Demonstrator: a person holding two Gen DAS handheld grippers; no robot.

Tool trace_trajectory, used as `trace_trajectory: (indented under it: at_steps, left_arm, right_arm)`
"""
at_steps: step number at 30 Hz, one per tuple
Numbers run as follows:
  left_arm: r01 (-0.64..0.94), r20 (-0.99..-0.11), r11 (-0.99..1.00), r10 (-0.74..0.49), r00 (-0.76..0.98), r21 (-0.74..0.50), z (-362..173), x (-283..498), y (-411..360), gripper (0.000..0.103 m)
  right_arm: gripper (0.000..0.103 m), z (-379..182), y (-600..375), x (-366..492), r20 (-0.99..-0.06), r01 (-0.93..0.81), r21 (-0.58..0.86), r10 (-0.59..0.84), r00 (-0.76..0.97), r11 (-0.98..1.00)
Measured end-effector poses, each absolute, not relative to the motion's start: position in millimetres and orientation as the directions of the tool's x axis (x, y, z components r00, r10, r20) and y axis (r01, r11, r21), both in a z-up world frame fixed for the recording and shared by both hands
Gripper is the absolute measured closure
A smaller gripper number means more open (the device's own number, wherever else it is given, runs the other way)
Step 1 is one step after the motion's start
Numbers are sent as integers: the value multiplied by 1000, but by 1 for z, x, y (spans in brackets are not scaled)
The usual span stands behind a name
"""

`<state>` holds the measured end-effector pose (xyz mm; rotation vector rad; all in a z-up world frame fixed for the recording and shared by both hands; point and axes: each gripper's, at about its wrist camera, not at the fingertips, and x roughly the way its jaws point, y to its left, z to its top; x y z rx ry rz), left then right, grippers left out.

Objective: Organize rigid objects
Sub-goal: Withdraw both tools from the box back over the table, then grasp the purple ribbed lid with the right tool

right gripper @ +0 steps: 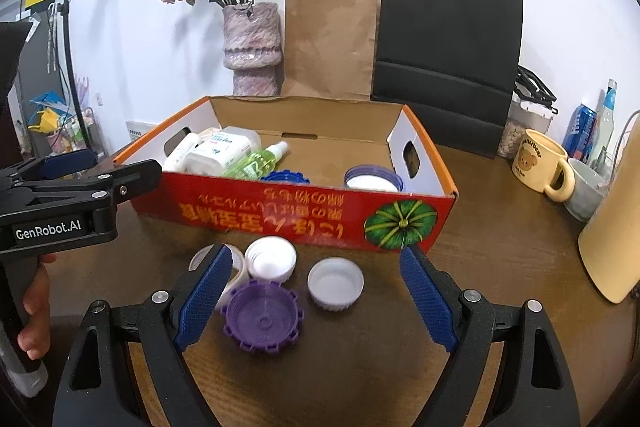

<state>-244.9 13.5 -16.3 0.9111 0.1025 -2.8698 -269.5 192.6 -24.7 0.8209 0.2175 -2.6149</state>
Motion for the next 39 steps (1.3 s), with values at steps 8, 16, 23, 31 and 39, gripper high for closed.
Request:
trace_trajectory:
  at_steps: [8, 16, 23, 31, 39]
  left_arm:
    - [133, -583, -991, -94, -807, -24, -21, -227, 15, 0]
    - [112, -589, -993, -73, -805, -29, -25, -211, 16, 0]
    - [98, -593, -995, -59, -803, -35, -28, -200, 17, 0]
    - [94, -608, -994, -47, -792, -46, -31, -203, 15, 0]
    - [89, -623, -995, -37, -781, -53, -34, -205, 15, 0]
  right_arm:
    - [13, -30, 194, -253, -594, 431, -13, -340, -729, -902]
    - [13, -35, 193, -242, -620, 438, -19, -333, -710, -899]
    - [13, -42, 189, -240, -663, 434, -25, -310, -682, -900]
    - [13, -54, 181, -252, -721, 436, -29, -283, -633, -900]
    - [13, -66, 167, -267, -764, 446, -64, -244, -597, -893]
